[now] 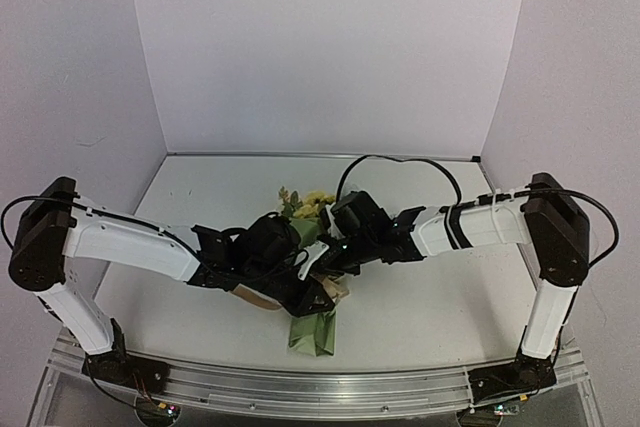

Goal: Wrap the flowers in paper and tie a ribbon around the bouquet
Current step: Cross the half-tied ribbon over the folded bouquet.

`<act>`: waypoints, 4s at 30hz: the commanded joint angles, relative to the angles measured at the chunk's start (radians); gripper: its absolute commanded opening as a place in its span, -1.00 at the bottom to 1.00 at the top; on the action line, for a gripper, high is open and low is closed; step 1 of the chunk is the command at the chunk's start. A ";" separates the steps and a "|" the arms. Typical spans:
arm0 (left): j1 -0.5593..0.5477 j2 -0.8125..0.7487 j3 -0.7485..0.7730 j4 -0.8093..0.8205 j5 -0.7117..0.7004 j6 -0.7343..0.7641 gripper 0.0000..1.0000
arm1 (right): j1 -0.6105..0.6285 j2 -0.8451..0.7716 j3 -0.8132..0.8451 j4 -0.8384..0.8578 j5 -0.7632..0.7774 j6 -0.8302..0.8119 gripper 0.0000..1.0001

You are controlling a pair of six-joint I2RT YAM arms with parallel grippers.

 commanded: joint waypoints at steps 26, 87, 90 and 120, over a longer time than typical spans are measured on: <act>0.086 -0.354 -0.191 0.190 -0.134 -0.124 -0.15 | -0.001 -0.006 -0.028 0.141 -0.015 -0.109 -1.00; 0.269 -0.187 -0.152 0.122 -0.002 -0.131 -0.10 | 0.035 -0.065 -0.123 0.314 0.012 -0.110 -1.00; 0.279 -0.169 -0.148 0.117 -0.005 -0.129 -0.20 | 0.037 -0.067 -0.123 0.314 0.014 -0.109 -1.00; 0.281 -0.018 -0.085 0.136 0.026 -0.103 -0.97 | 0.040 -0.078 -0.120 0.289 0.024 -0.108 -0.92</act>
